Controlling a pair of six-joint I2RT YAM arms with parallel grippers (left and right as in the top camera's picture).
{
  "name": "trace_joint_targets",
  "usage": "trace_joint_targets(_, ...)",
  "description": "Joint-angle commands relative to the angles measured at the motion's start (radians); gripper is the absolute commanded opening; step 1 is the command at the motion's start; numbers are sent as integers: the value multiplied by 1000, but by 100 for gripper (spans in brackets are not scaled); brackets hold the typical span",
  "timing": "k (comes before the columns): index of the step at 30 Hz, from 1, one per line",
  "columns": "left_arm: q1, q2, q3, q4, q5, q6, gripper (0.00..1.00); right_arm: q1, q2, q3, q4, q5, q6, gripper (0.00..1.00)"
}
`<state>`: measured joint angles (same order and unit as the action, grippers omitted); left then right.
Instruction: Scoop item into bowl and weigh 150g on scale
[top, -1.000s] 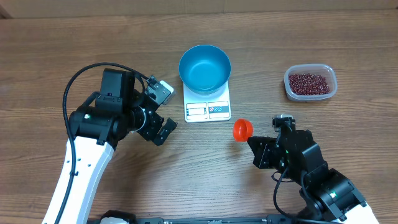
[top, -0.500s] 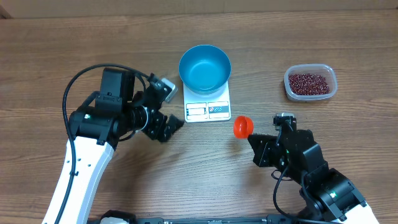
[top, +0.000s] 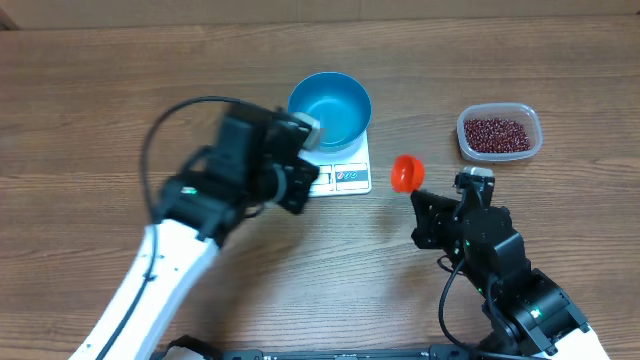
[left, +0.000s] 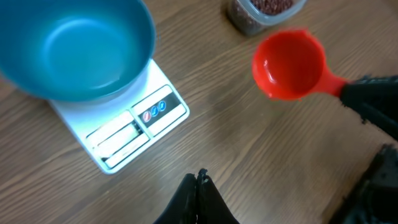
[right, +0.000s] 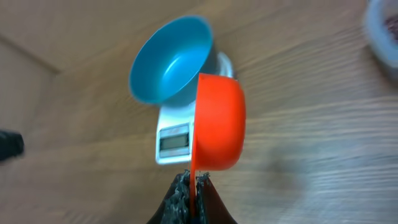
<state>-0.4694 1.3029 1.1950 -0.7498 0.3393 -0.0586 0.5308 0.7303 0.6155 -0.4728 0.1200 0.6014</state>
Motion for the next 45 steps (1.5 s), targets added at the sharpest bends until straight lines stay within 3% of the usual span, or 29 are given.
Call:
trace_joint_targets(1,-150,68,-3,56,-326,-184,4,-3,-3,32,11,129,-8,4)
trace_joint_targets(4,-233,157,-3,103,-446,-258,4,-3,-3,32,12,167,-8,4)
trace_joint_targets(7,-271,261,-3,156,-454,-264,4,-3,-3,32,12,210,-8,4)
trace_joint_targets(11,-277,353,-3,217,-489,-264,4,-3,-3,32,13,243,-8,4)
trace_joint_targets(17,-275,449,-3,274,-681,-254,4,-3,-3,32,12,246,-8,4)
trace_joint_targets(24,-275,532,-3,316,-686,-186,4,-3,-3,32,12,246,-8,4)
trace_joint_targets(28,-277,570,-3,341,-686,-79,4,-3,-3,32,13,246,-8,4)
trace_joint_targets(40,-277,576,-3,412,-661,94,4,-3,-3,32,13,246,-8,4)
trace_joint_targets(45,-275,592,-3,430,-653,112,4,-3,-3,32,12,246,-8,4)
